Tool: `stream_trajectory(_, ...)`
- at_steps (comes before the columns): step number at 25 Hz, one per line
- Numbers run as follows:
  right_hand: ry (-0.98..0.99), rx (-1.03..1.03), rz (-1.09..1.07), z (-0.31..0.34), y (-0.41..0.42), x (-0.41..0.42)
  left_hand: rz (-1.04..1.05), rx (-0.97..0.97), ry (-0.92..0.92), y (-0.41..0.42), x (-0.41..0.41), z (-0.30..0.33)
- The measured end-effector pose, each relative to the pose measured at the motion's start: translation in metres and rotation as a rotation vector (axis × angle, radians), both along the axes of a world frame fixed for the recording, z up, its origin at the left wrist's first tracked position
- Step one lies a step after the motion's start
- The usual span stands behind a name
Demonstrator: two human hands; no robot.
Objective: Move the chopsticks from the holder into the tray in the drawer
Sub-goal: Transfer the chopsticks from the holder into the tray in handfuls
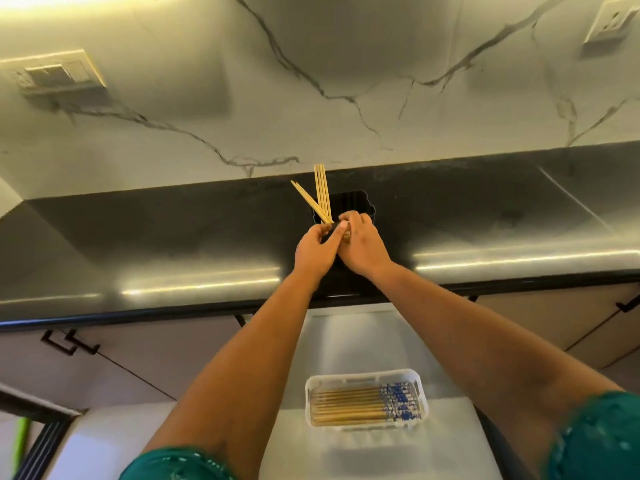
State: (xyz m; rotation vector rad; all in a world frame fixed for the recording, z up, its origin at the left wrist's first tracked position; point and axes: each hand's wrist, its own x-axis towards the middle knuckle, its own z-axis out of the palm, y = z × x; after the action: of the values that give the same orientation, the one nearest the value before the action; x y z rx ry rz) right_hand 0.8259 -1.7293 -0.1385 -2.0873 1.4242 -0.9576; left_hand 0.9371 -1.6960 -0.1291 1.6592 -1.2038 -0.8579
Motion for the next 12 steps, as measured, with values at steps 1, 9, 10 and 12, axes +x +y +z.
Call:
stream_trajectory(1, -0.019, 0.02, -0.016, 0.01, -0.016, 0.009, 0.002, -0.015, 0.038, -0.011, 0.003, 0.01)
stream_trajectory(9, 0.246, 0.174, -0.004, 0.03, -0.123, 0.036, 0.225, -0.004, 0.186, -0.066, 0.056, -0.004)
stream_trajectory(10, 0.313, 0.204, 0.034, 0.026, -0.133, 0.043, 0.223, -0.003, 0.187, -0.074, 0.059, -0.008)
stream_trajectory(12, 0.472, 0.248, 0.076, 0.014, -0.145, 0.06, 0.208, 0.001, 0.193, -0.085, 0.063, -0.013)
